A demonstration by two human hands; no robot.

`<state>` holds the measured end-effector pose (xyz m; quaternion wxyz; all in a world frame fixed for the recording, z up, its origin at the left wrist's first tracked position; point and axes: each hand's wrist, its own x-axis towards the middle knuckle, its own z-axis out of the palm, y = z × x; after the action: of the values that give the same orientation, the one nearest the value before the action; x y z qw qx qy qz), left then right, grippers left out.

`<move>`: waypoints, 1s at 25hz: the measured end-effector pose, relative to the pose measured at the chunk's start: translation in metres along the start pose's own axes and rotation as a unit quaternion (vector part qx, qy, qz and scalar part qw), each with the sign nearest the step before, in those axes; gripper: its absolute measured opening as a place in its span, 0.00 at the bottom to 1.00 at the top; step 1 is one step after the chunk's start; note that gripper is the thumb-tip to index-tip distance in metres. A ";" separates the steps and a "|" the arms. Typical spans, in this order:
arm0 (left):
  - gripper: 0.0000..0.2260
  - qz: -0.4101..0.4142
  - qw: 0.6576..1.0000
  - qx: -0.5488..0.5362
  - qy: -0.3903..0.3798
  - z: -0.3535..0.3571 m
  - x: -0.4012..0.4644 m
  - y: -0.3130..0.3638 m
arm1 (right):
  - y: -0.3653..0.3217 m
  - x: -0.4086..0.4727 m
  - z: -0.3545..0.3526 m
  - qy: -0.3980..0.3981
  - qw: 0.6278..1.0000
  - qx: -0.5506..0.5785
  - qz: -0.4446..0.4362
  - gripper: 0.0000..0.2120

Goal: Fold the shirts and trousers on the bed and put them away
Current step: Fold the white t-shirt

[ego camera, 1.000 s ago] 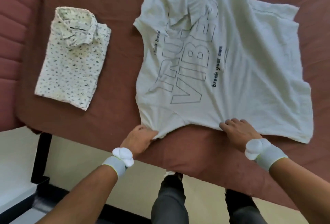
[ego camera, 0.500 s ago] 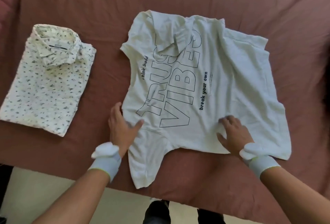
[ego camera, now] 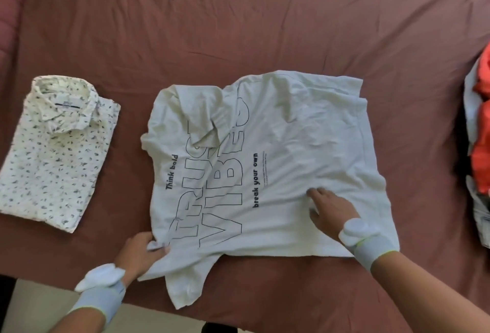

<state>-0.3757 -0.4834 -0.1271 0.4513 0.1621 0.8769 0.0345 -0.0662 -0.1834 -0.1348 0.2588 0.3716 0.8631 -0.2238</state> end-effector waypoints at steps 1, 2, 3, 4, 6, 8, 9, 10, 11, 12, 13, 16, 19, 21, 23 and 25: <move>0.09 0.018 0.996 -0.042 0.071 -0.013 0.001 0.007 | -0.003 0.011 -0.009 0.022 0.999 0.032 -0.009 0.19; 0.12 0.033 0.980 -0.103 0.169 -0.028 0.008 0.022 | -0.006 0.026 -0.020 0.055 0.996 0.069 -0.009 0.19; 0.16 0.064 0.953 -0.152 0.252 -0.044 0.020 0.045 | -0.008 0.044 -0.031 0.084 0.991 0.104 -0.007 0.20; 0.18 0.100 0.939 -0.172 0.281 -0.058 0.037 0.073 | -0.011 0.065 -0.045 0.113 0.985 0.133 -0.004 0.21; 0.17 0.150 0.946 -0.179 0.227 -0.072 0.097 0.139 | -0.021 0.126 -0.068 0.177 0.970 0.167 0.016 0.24; 0.18 0.116 0.961 -0.207 0.142 -0.070 0.136 0.204 | -0.028 0.169 -0.095 0.228 0.958 0.171 0.033 0.28; 0.20 0.087 0.958 -0.246 0.122 -0.070 0.156 0.227 | -0.031 0.192 -0.105 0.244 0.953 0.172 0.048 0.31; 0.22 0.069 0.948 -0.285 0.122 -0.072 0.171 0.239 | -0.033 0.206 -0.116 0.239 0.954 0.172 0.059 0.33; 0.21 0.063 0.941 -0.305 0.131 -0.073 0.185 0.242 | -0.034 0.218 -0.122 0.227 0.958 0.164 0.069 0.34; 0.19 0.062 0.943 -0.292 0.146 -0.073 0.198 0.238 | -0.034 0.229 -0.127 0.212 0.963 0.148 0.083 0.33; 0.17 0.065 0.945 -0.284 0.150 -0.074 0.209 0.233 | -0.034 0.236 -0.130 0.201 0.966 0.127 0.100 0.30; 0.09 0.087 0.903 -0.401 0.129 -0.091 0.221 0.236 | -0.033 0.244 -0.141 0.234 0.952 0.128 0.151 0.16; 0.23 0.068 0.865 -0.466 0.173 -0.140 0.235 0.267 | -0.030 0.252 -0.170 0.380 0.898 0.175 0.140 0.14; 0.28 0.097 0.858 -0.485 0.142 -0.171 0.246 0.295 | -0.022 0.261 -0.194 0.444 0.868 0.187 0.122 0.15; 0.25 0.200 0.831 -0.516 0.052 -0.176 0.241 0.314 | -0.019 0.260 -0.198 0.432 0.880 0.177 0.086 0.21; 0.31 0.289 0.874 -0.387 0.044 -0.152 0.228 0.309 | -0.027 0.246 -0.172 0.378 0.924 0.052 0.032 0.30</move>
<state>-0.5426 -0.1063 -0.1507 0.4088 0.2192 0.7263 0.5073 -0.2805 0.0287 -0.1486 -0.0995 0.4691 0.8715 -0.1022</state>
